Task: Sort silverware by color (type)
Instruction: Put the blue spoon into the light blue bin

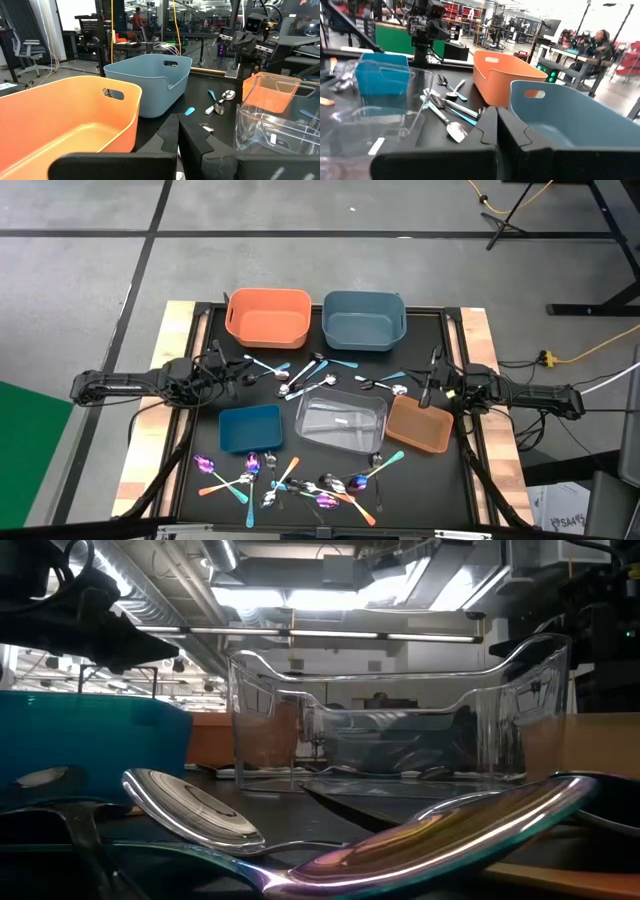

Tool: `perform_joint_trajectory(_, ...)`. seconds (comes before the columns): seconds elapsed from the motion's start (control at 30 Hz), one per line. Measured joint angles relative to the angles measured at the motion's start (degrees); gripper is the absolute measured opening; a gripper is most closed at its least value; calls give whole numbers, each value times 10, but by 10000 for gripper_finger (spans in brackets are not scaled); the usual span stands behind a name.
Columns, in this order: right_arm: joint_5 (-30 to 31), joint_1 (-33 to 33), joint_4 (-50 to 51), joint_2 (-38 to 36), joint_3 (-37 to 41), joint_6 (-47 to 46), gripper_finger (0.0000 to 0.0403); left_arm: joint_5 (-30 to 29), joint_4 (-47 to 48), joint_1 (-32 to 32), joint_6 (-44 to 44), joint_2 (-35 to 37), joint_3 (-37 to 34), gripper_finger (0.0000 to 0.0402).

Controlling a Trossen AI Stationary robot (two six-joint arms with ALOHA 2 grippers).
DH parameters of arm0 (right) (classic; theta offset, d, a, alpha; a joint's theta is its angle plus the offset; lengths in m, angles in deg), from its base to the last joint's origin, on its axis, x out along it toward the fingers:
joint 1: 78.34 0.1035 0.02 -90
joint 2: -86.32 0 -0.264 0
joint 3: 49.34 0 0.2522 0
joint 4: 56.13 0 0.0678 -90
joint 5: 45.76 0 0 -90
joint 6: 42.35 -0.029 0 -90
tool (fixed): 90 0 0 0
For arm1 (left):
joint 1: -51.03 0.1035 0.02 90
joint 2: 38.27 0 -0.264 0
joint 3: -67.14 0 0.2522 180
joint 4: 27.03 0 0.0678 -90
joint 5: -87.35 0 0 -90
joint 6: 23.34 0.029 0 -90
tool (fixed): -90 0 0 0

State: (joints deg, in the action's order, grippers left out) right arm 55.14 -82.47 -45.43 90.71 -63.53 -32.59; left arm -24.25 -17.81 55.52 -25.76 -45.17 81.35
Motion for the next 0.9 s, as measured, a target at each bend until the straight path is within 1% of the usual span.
perform_joint_trajectory(0.17,0,0,-3,0,0,-55,2,0,0,0,0,0,0,0)
perform_joint_trajectory(0.27,1,0,-5,0,0,-97,16,0,0,0,0,0,0,0)
perform_joint_trajectory(0.37,3,0,-5,0,0,-139,48,0,0,0,0,0,0,0)
perform_joint_trajectory(0.57,27,0,-8,0,0,-169,130,0,0,0,0,0,0,0)
perform_joint_trajectory(0.67,47,0,-21,0,0,-195,164,0,0,0,0,0,0,0)
perform_joint_trajectory(0.77,50,0,-38,0,0,-203,185,0,0,0,0,0,0,0)
perform_joint_trajectory(0.9,46,0,-85,0,0,-200,194,0,0,0,0,0,0,0)
